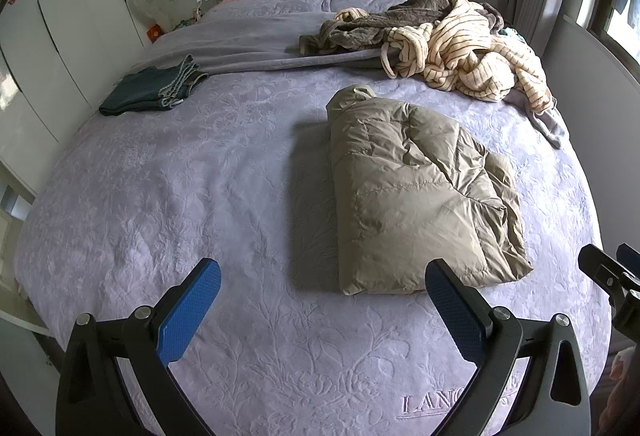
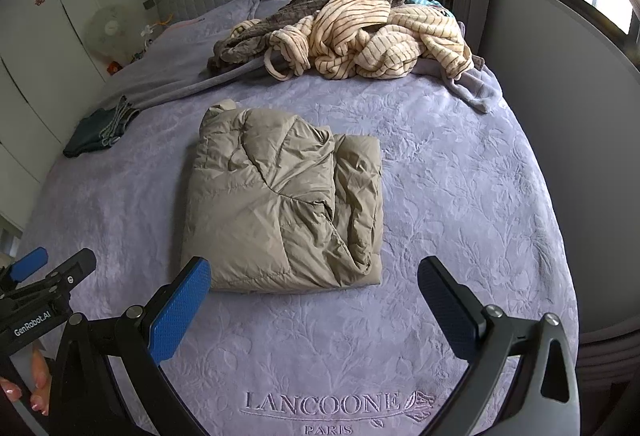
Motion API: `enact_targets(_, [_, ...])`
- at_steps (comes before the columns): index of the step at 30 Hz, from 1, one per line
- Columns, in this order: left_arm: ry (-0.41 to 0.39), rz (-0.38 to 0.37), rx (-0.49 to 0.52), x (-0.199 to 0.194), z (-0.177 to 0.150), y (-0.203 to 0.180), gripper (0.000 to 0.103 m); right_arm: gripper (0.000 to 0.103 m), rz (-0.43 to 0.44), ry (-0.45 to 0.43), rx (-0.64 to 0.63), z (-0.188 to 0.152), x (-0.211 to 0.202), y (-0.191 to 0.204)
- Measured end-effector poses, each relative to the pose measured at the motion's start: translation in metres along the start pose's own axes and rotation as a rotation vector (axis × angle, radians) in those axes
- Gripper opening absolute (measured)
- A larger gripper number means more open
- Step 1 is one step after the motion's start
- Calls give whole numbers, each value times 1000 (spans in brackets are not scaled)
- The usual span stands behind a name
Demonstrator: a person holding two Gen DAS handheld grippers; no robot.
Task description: Fold large clothes
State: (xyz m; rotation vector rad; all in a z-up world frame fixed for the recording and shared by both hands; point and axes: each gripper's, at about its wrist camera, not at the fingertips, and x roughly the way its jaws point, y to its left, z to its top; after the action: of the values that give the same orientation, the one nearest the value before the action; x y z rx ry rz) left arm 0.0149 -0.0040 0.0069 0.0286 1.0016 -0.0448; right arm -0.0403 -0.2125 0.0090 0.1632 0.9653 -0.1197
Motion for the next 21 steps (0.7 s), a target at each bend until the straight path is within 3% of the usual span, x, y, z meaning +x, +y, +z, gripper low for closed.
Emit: enact_targets(21, [1, 2, -2, 0, 0, -1, 102, 103, 1, -2, 1, 1, 0, 0])
